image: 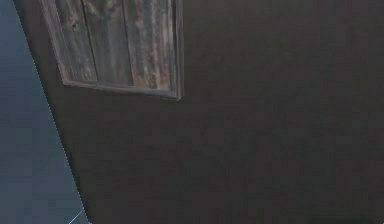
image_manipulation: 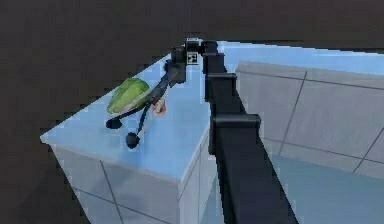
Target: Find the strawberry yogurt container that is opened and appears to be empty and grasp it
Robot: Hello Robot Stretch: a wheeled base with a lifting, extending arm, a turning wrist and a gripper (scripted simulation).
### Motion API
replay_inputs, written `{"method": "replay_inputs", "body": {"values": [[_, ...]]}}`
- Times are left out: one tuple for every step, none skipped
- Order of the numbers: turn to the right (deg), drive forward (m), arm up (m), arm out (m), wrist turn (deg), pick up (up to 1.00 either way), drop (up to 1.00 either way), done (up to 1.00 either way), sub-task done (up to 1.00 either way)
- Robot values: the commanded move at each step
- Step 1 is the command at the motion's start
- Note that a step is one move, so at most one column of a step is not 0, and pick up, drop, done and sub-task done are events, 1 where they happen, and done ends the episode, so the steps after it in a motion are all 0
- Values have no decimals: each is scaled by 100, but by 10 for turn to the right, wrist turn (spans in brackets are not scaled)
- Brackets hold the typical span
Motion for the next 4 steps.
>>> {"method": "replay_inputs", "body": {"values": [[0,0,0,0,450,0,0,0,0],[0,0,0,0,450,0,0,0,0],[0,0,0,0,210,0,0,0,0],[0,0,-16,0,0,0,0,0,0]]}}
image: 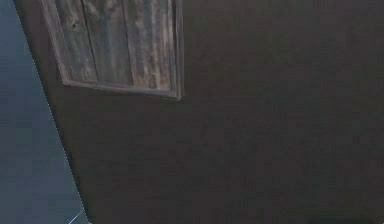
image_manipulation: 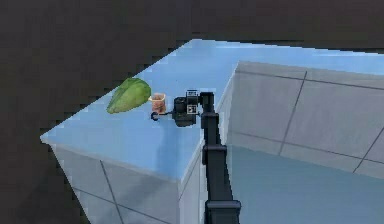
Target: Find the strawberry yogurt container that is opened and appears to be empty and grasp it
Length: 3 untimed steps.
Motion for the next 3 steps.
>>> {"method": "replay_inputs", "body": {"values": [[0,0,0,0,0,100,0,0,0],[0,0,10,0,0,0,0,0,0],[0,0,0,0,0,0,0,100,0]]}}
